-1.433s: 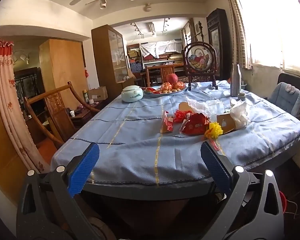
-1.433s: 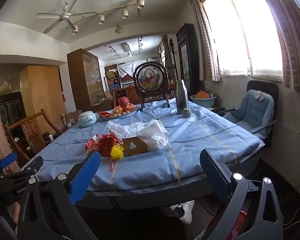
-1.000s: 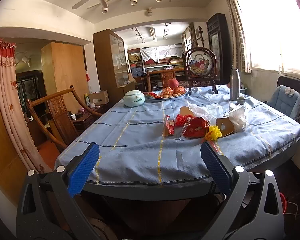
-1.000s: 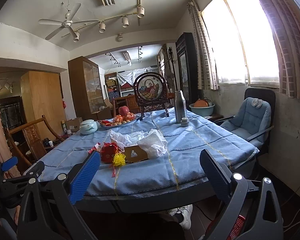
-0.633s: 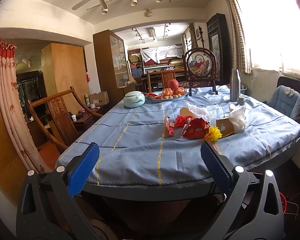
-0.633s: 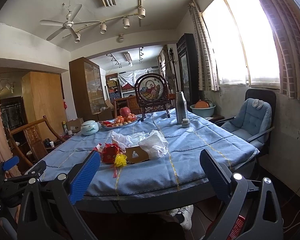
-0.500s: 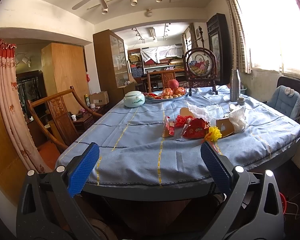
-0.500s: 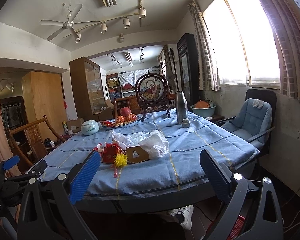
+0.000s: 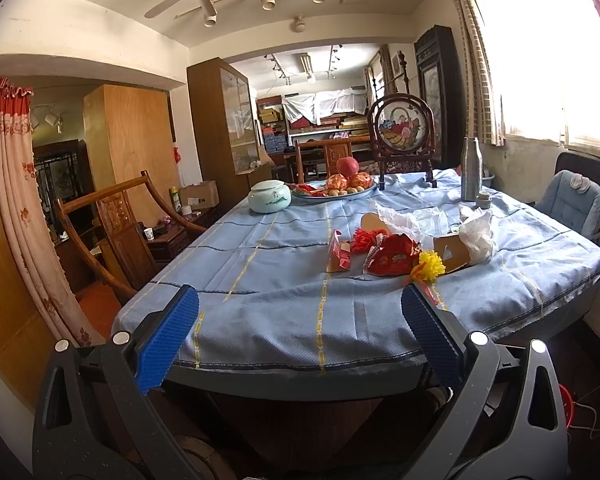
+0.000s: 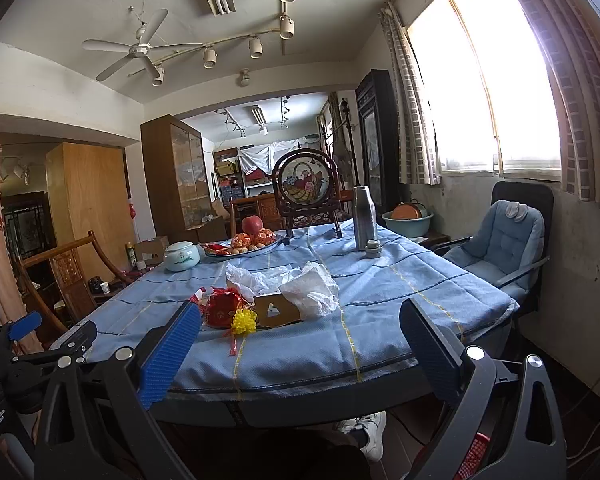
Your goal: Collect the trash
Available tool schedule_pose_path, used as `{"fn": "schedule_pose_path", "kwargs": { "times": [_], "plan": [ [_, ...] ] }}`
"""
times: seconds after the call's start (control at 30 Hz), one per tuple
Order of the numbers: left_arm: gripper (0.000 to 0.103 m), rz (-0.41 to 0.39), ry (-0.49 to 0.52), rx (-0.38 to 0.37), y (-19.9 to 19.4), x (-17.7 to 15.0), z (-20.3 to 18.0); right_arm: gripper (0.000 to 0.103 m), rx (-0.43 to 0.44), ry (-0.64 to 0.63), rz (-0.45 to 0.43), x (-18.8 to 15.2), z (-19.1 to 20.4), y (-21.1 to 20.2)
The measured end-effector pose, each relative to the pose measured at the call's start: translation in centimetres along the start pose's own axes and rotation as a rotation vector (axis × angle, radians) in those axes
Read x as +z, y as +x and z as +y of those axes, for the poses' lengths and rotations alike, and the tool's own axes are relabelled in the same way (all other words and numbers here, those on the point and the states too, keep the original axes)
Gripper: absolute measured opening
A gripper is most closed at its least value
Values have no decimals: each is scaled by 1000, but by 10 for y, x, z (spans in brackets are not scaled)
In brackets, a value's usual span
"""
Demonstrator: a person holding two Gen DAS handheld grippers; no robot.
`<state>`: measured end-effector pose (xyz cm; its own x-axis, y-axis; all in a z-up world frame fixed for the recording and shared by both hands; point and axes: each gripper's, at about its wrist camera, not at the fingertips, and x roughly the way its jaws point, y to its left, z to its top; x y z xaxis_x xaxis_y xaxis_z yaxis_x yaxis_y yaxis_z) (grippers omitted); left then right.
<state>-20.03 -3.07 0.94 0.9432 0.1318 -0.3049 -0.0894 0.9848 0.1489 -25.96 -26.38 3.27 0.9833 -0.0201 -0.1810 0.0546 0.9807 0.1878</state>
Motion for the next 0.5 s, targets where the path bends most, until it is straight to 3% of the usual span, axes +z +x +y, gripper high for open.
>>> {"fn": "schedule_pose_path", "kwargs": {
  "times": [0.5],
  "plan": [
    [97,1,-1,1,-1,0,2,98,2,16,15,3,0,-1]
  ]
}}
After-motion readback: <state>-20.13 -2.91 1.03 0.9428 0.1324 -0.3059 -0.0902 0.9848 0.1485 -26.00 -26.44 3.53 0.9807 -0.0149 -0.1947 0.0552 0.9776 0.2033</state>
